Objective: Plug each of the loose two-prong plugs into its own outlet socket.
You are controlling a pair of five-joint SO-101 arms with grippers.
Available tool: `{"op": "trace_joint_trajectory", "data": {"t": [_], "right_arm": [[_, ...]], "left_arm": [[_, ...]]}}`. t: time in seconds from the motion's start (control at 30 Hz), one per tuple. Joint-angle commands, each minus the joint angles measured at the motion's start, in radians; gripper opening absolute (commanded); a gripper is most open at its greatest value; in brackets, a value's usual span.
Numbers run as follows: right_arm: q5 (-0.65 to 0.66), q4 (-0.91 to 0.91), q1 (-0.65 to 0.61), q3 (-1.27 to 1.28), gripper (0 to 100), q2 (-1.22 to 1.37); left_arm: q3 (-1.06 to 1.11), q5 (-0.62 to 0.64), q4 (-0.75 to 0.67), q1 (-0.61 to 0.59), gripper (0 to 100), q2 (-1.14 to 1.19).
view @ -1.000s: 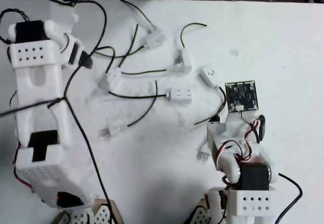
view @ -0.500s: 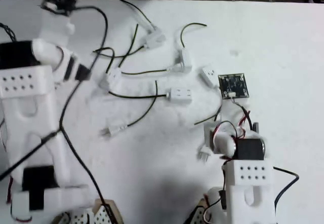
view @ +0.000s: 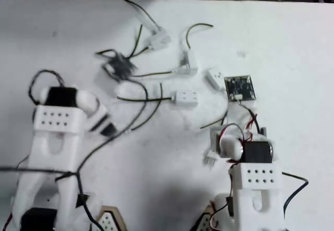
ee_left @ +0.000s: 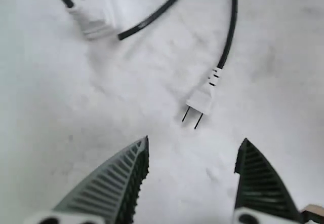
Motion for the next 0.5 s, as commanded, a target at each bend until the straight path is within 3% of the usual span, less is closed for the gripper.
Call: {"op": "trace_joint_trajectory", "data": {"t": [0.0,0.27,0.47], "right_arm": [[-0.008,0.004,0.004,-0.043,39.3,0.004],[-0.008,0.005,0.004,-0.043,39.3,0.002],[-0.008,0.005,0.004,-0.041,39.3,0.004]], "left_arm": [[0.120,-0.104,-0.132,0.050,28,0.042],[0.114,-0.121,-0.298,0.119,28,0.323],[-0.031,-0.120,-0.269,0.128,22,0.549]]}}
